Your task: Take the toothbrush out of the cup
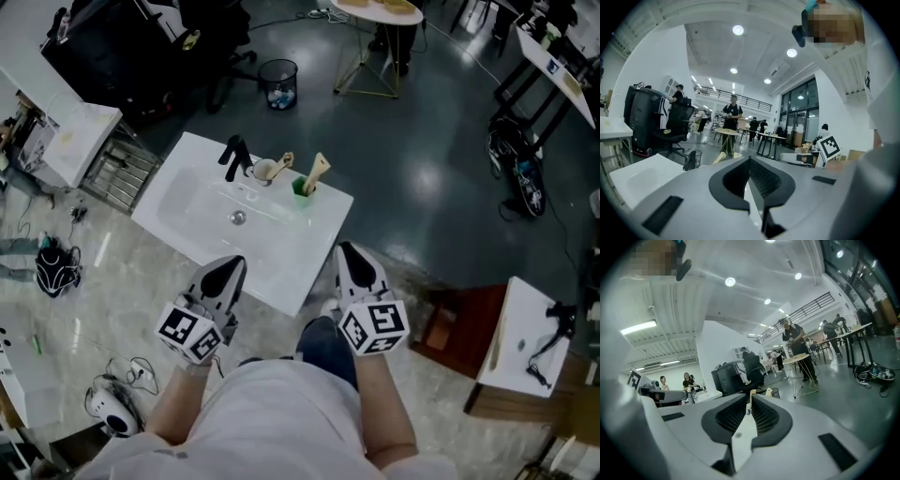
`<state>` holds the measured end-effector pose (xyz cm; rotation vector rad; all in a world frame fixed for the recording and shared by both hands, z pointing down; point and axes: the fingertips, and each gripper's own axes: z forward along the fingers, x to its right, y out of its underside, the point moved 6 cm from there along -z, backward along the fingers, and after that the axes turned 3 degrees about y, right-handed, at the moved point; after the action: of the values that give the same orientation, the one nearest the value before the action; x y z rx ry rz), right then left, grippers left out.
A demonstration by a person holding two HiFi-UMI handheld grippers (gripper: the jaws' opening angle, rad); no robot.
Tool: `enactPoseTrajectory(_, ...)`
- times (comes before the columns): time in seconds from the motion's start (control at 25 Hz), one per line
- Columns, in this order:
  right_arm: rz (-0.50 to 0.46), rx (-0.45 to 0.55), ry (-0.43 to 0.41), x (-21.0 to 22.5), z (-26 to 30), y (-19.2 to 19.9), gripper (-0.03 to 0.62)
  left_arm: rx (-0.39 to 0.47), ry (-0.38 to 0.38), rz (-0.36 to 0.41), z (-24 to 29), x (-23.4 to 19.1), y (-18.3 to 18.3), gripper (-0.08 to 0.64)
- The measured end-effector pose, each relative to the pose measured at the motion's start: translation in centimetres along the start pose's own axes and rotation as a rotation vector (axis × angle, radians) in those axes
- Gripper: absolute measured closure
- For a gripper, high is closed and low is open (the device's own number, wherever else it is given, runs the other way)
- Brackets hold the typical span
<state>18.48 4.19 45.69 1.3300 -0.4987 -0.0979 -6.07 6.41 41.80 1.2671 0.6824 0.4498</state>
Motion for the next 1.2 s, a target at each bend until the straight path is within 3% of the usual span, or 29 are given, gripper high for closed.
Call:
enactPoseTrajectory(0.36, 0.009, -0.08, -0.09, 6.7, 7.6, -4.3, 0.555, 0.001, -0.094, -0.021, 9.1, -1.2, -2.9, 0.543)
enactPoseTrajectory(0.6, -0.019, -0.136, -0.151, 9.4, 11.7, -4.4, 0.548, -0.001, -0.164, -0.046, 12.1, -1.5, -3.0, 0.543)
enactPoseTrajectory(0.8, -0.024, -0.204, -0.191, 10.3, 15.0, -3.1, 0.445, -0.016, -0.194, -0.059, 12.9, -1.9, -2.9, 0.543)
enactPoseTrajectory(1.2, -0.033, -0.312, -0.203, 10.2, 20.0, 1.6, 0.356, -0.016, -0.243, -0.051, 12.1, -2.6, -2.8, 0.543)
